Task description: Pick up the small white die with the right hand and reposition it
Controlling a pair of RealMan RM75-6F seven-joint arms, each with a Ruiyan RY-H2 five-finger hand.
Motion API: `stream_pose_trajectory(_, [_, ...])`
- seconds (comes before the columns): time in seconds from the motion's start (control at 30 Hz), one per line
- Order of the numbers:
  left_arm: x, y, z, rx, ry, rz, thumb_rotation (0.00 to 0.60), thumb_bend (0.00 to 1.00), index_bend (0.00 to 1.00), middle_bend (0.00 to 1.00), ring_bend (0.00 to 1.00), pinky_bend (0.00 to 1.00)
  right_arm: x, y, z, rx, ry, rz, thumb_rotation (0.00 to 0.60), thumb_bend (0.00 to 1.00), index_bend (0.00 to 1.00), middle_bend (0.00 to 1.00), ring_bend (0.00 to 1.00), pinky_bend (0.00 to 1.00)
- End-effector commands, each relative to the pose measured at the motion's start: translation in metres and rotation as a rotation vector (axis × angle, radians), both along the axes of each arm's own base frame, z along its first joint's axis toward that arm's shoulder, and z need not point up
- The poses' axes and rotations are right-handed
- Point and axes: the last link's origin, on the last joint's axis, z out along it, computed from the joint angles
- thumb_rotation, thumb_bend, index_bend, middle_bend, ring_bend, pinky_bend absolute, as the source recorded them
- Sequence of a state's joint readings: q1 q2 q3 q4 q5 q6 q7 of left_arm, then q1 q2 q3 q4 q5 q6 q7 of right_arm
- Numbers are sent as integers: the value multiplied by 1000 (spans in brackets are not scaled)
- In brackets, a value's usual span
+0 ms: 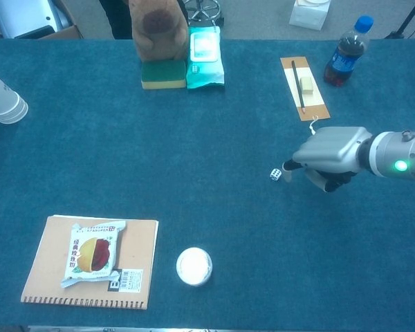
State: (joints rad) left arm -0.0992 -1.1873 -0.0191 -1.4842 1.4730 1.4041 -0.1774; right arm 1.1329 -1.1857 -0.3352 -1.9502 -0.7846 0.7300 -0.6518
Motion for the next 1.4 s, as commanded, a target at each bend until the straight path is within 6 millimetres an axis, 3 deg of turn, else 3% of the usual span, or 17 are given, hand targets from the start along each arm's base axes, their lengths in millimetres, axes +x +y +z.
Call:
stream_pose_trajectory(0.03, [0, 0, 0, 0, -1, 1, 600, 38, 0, 0, 0, 200, -1, 0, 0, 1, 3, -4, 600, 1000, 268, 1000, 1000, 1000])
stream_pose_trajectory(1.4, [-6, 0, -3, -9, -14, 14, 600, 39, 0, 0, 0, 200, 2, -16, -18, -26, -41, 10, 600, 1000, 268, 1000, 1000, 1000])
